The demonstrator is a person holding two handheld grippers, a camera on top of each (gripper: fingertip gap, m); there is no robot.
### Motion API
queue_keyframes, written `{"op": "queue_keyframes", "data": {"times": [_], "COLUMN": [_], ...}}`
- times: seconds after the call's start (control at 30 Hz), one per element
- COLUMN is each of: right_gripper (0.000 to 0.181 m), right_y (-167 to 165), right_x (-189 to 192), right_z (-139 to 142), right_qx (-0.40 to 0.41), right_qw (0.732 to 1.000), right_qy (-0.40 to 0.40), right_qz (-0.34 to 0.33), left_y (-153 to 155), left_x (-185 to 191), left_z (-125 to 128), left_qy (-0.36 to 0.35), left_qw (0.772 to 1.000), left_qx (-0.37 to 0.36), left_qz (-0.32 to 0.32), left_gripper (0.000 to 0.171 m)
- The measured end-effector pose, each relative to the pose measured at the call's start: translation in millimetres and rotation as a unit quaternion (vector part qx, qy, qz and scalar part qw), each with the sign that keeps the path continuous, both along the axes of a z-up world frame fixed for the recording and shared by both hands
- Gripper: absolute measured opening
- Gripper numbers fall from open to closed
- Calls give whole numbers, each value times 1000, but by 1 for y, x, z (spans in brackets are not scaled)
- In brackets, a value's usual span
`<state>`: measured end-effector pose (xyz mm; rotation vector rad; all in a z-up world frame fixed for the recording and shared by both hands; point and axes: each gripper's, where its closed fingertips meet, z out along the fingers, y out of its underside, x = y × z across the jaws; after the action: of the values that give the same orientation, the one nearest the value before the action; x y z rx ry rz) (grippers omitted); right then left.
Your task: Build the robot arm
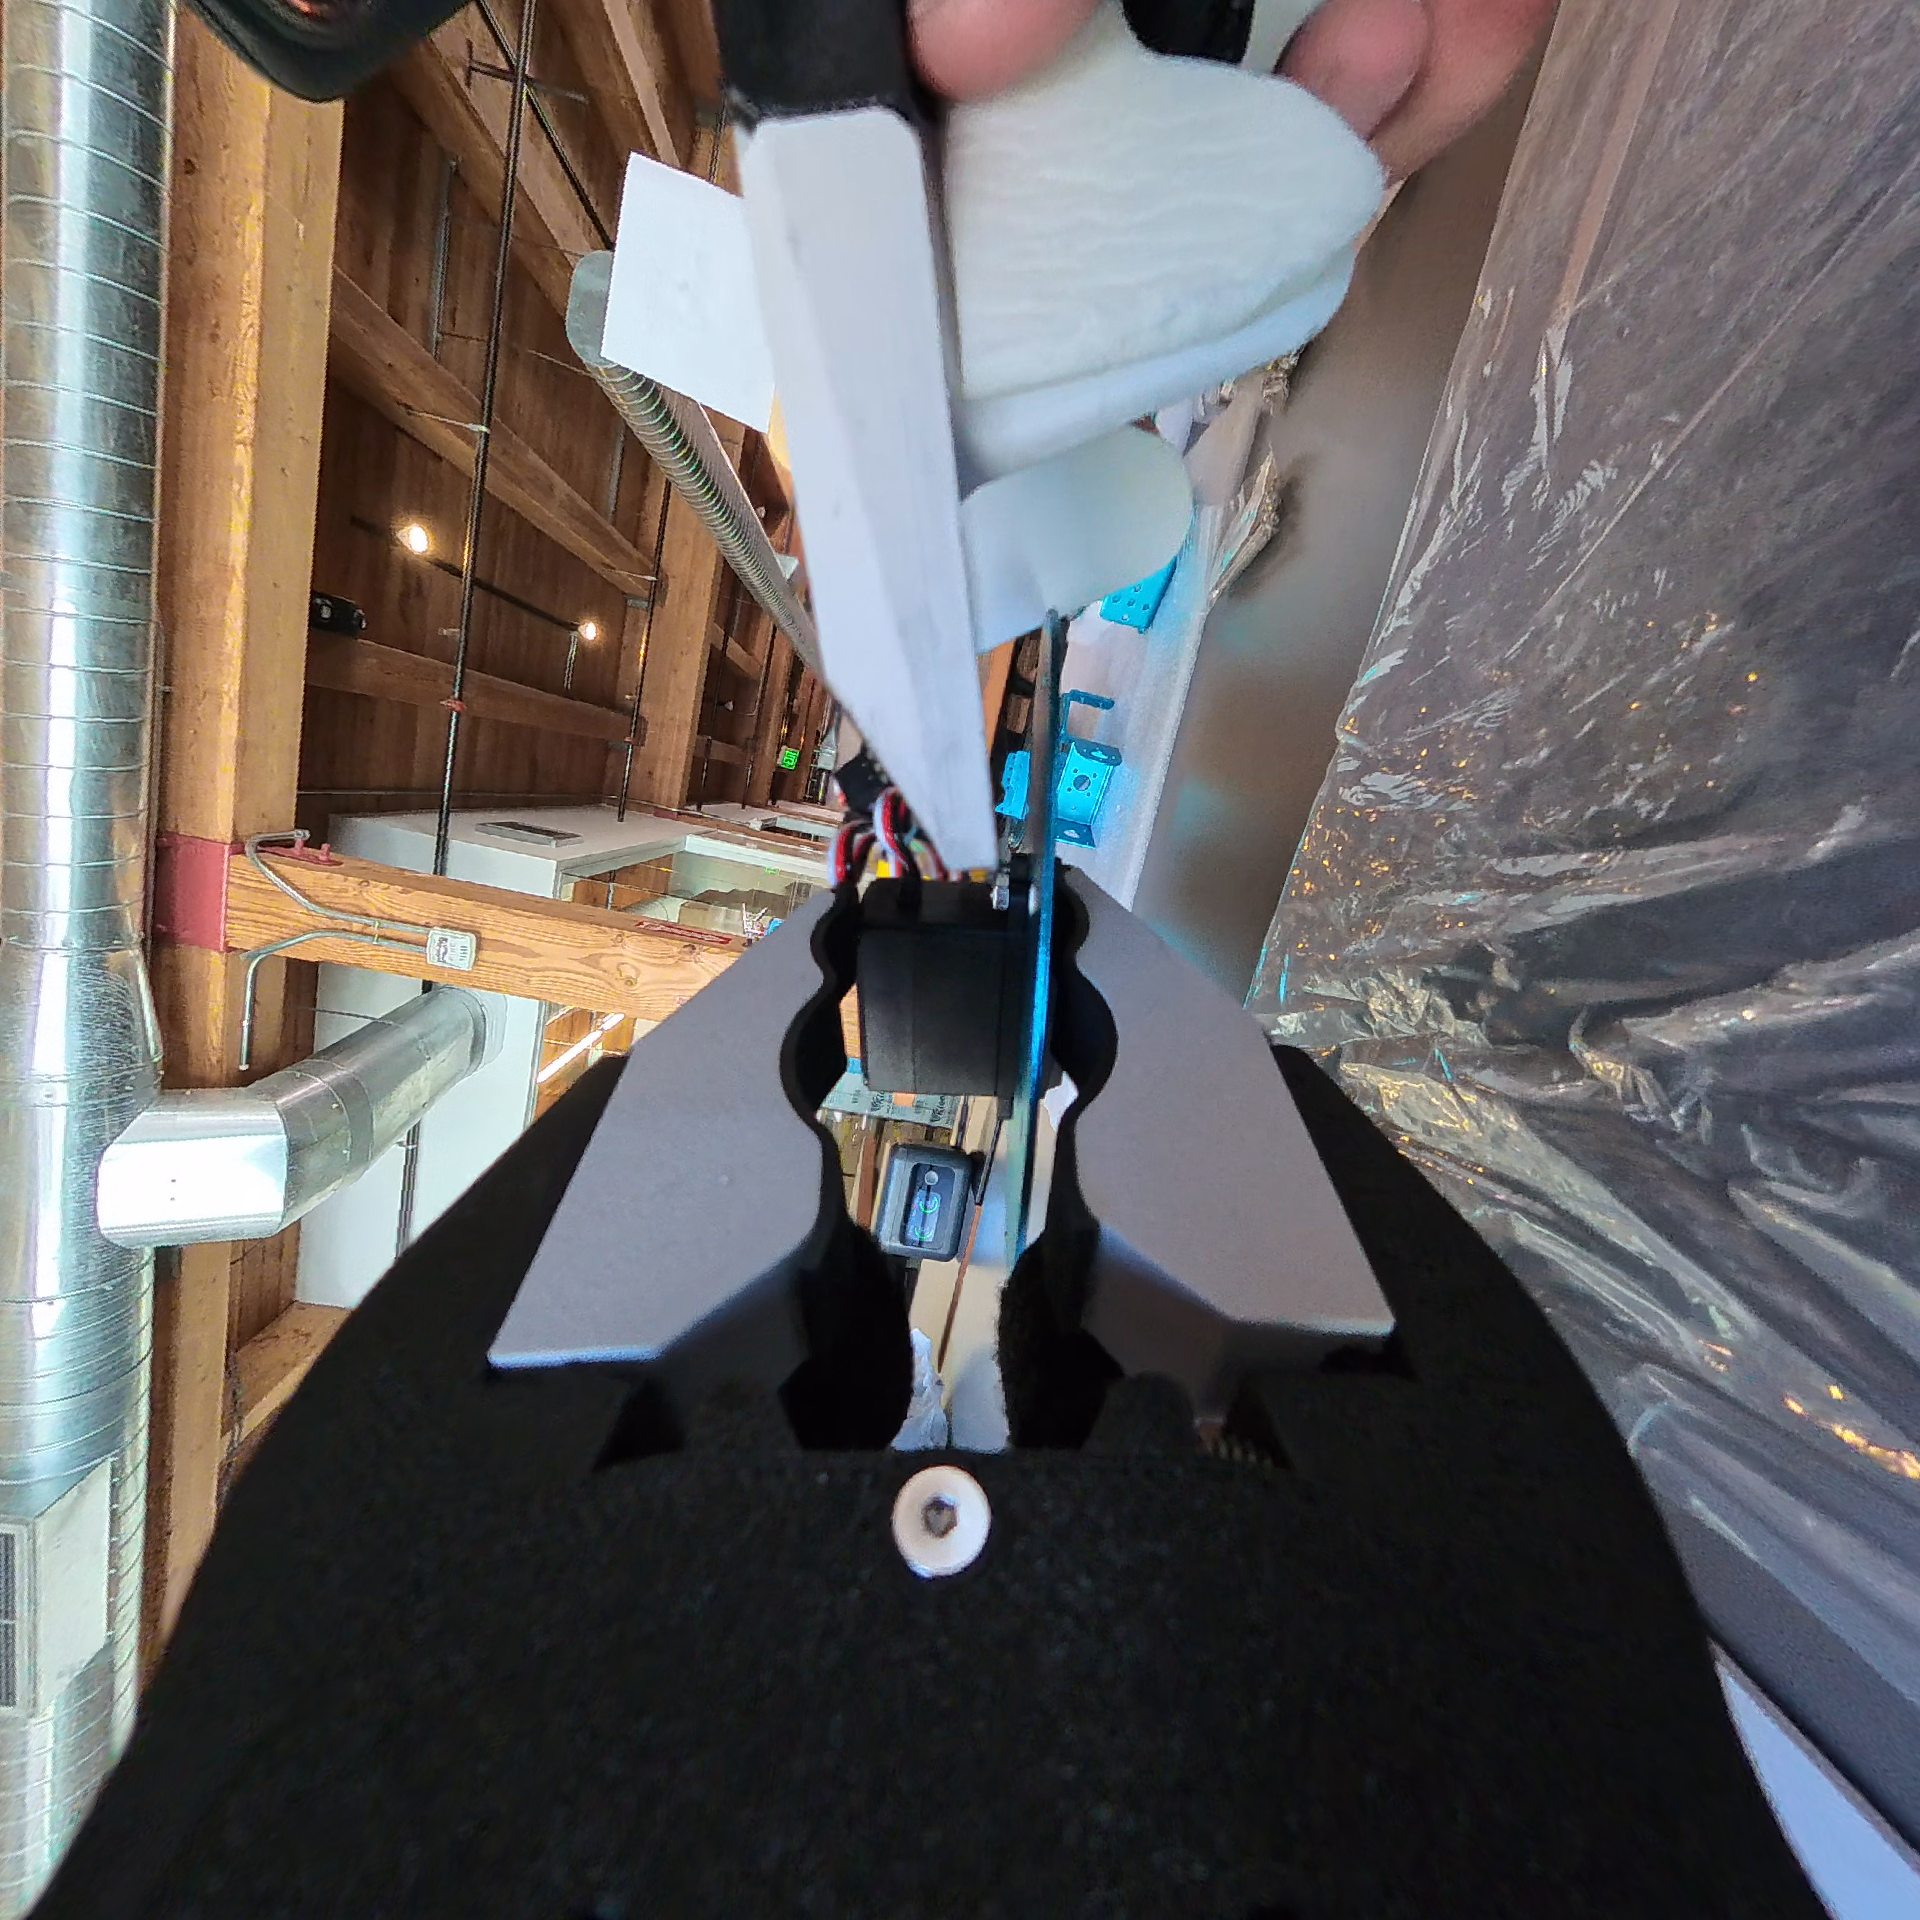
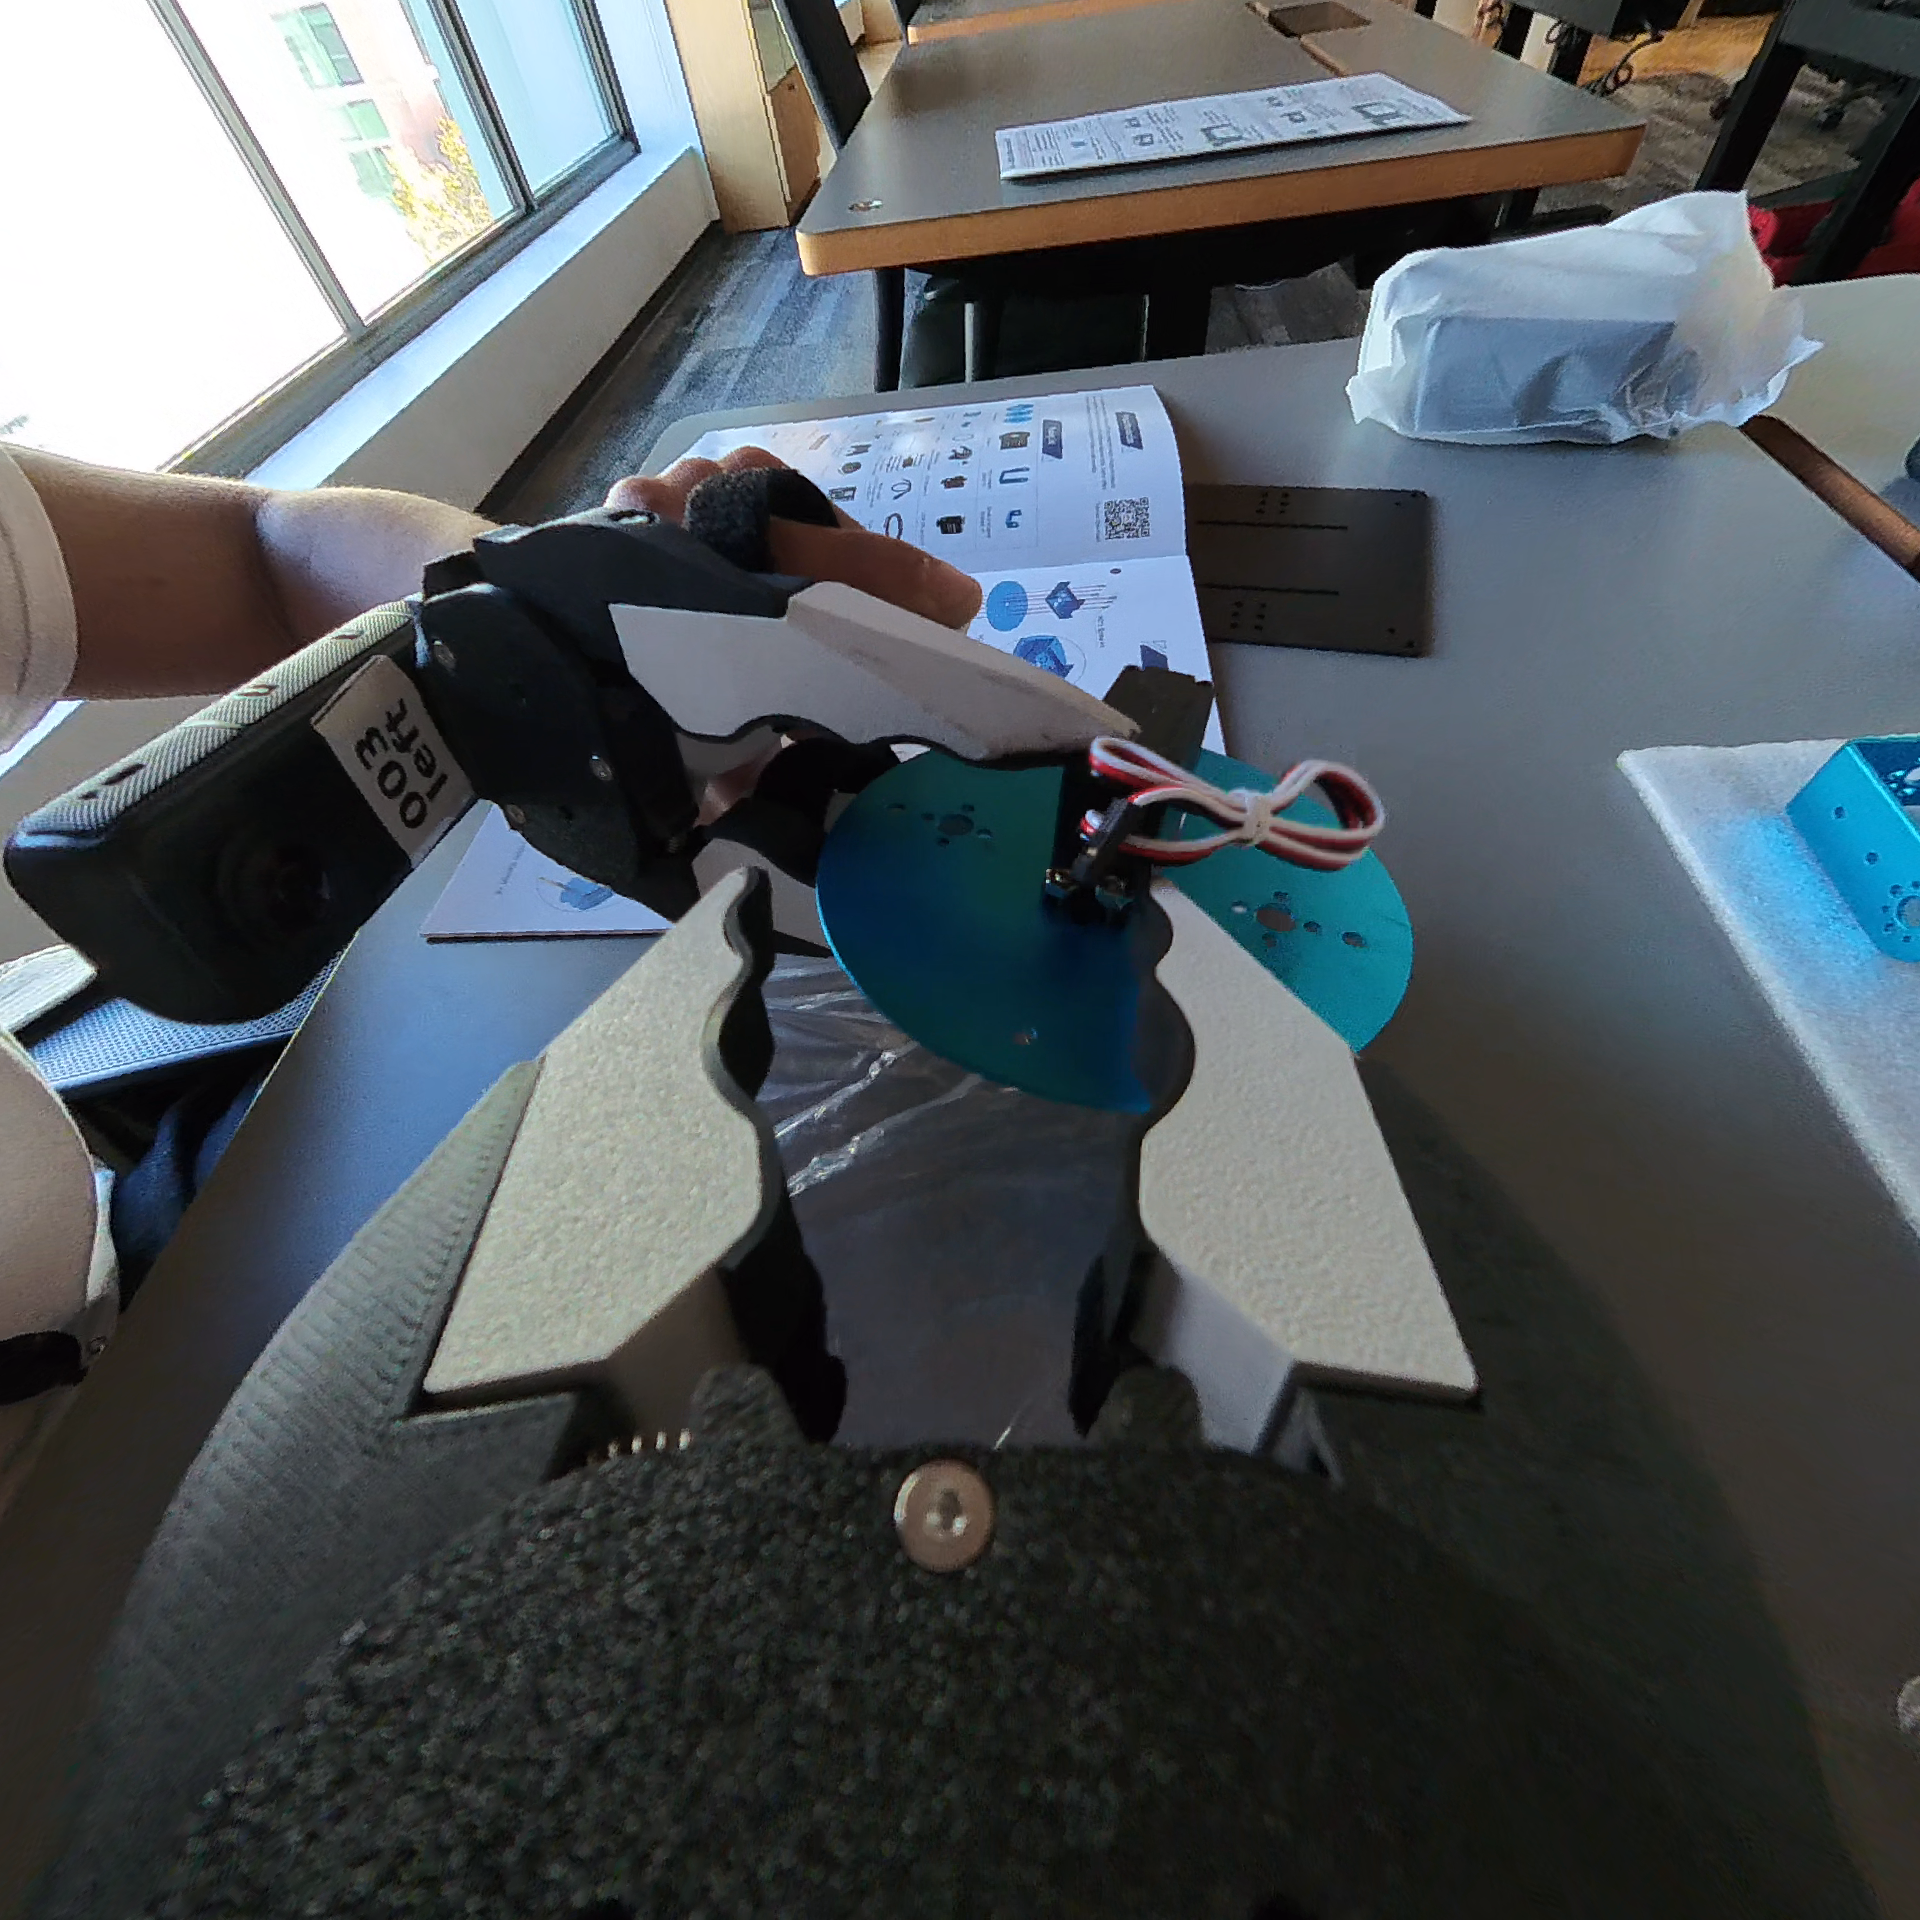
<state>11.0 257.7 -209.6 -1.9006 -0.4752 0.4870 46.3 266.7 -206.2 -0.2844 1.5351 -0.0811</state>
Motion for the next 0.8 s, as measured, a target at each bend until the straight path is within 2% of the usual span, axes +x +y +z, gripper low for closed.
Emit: {"op": "queue_keyframes", "data": {"times": [0.13,0.33,0.43,0.53,0.63,0.8], "right_gripper": [57,67,67,55,35,25], "right_y": [-3,2,2,1,2,8], "right_x": [3,2,2,9,17,20], "right_z": [0,0,-1,2,2,-6], "right_qx": [-7,4,4,5,-9,-5], "right_qw": [1000,1000,999,998,998,993], "right_qy": [-10,-20,-36,-54,-50,-87], "right_qz": [-1,-8,-9,-20,-44,-76], "left_y": [3,1,1,1,-2,-7], "left_x": [0,0,0,-1,-2,-2], "left_z": [2,1,1,3,4,2], "left_qy": [-4,-3,-3,-7,-10,-8], "left_qw": [1000,1000,1000,1000,1000,1000], "left_qx": [-1,0,0,0,3,10], "left_qz": [5,2,2,1,0,-4], "left_gripper": [35,35,35,35,35,35]}}
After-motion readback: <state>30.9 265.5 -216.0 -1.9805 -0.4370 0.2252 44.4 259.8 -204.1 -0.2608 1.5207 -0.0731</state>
